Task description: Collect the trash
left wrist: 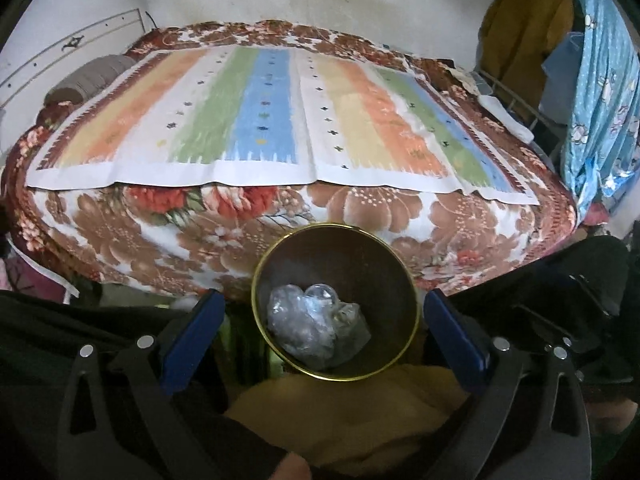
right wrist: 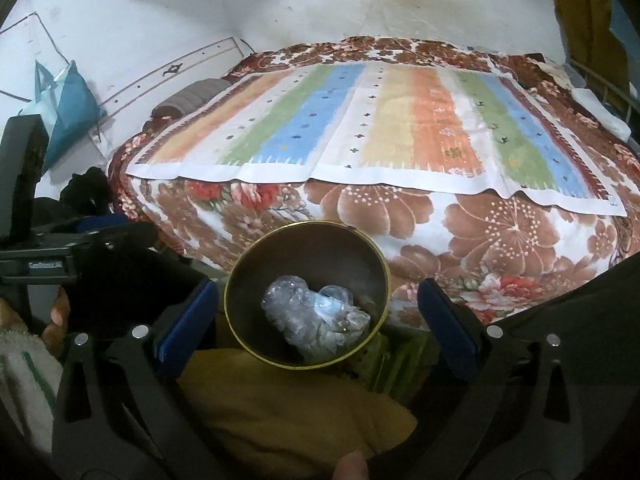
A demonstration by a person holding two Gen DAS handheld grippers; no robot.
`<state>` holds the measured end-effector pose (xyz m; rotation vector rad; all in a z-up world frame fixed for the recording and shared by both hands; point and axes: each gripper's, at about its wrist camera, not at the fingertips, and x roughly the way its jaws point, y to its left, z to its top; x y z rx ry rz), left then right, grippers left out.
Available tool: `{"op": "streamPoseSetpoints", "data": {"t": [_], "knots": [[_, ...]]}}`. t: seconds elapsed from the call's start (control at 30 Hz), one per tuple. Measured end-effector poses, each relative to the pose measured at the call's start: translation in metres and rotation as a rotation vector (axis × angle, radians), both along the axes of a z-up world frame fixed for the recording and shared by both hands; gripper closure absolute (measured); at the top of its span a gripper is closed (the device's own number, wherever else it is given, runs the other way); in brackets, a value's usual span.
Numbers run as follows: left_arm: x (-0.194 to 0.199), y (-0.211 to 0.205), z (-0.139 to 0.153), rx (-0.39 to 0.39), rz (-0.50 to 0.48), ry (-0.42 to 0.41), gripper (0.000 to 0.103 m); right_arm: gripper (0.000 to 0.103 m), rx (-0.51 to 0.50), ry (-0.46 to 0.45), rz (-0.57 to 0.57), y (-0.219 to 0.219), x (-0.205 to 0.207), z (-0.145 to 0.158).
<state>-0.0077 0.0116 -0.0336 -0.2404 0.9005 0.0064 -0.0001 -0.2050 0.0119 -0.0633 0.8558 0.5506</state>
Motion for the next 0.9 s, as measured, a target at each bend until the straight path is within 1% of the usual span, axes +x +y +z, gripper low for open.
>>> {"op": "streamPoseSetpoints", "data": {"t": [0.07, 0.2, 0.23, 0.3, 0.33, 0.37, 0.43, 0.57, 0.7, 0.9], "knots": [[0.001, -0.001, 0.002, 0.006, -0.001, -0.006, 0.005, 0.008, 0.004, -0.007, 0.008, 0.003, -0.001, 0.000], [-0.003, -0.010, 0.015, 0.022, -0.042, -0.069, 0.005, 0.008, 0.006, -0.004, 0.009, 0.003, 0.000, 0.000], [-0.004, -0.010, 0.016, 0.028, -0.041, -0.075, 0.005, 0.008, 0.007, -0.005, 0.011, 0.004, -0.001, 0.000], [-0.007, -0.011, 0.019, 0.072, -0.008, -0.082, 0.005, 0.008, 0.013, -0.003, 0.009, 0.004, 0.000, -0.001], [-0.008, -0.009, 0.020, 0.073, 0.000, -0.087, 0.005, 0.008, 0.016, -0.001, 0.009, 0.004, 0.000, -0.001], [-0.008, -0.008, 0.020, 0.053, -0.004, -0.090, 0.005, 0.008, 0.018, 0.001, 0.009, 0.004, 0.000, -0.002], [-0.007, -0.005, 0.020, 0.020, -0.011, -0.083, 0.005, 0.008, 0.021, 0.004, 0.011, 0.004, 0.000, -0.002], [-0.003, -0.004, 0.014, 0.013, -0.003, -0.053, 0.005, 0.008, 0.025, 0.006, 0.011, 0.002, 0.001, -0.003], [-0.001, -0.006, 0.008, 0.018, -0.008, -0.019, 0.005, 0.008, 0.029, 0.011, 0.012, 0.002, 0.002, -0.002], [-0.001, -0.008, 0.006, 0.025, -0.014, -0.006, 0.005, 0.008, 0.033, 0.014, 0.012, 0.002, 0.002, -0.002]]}}
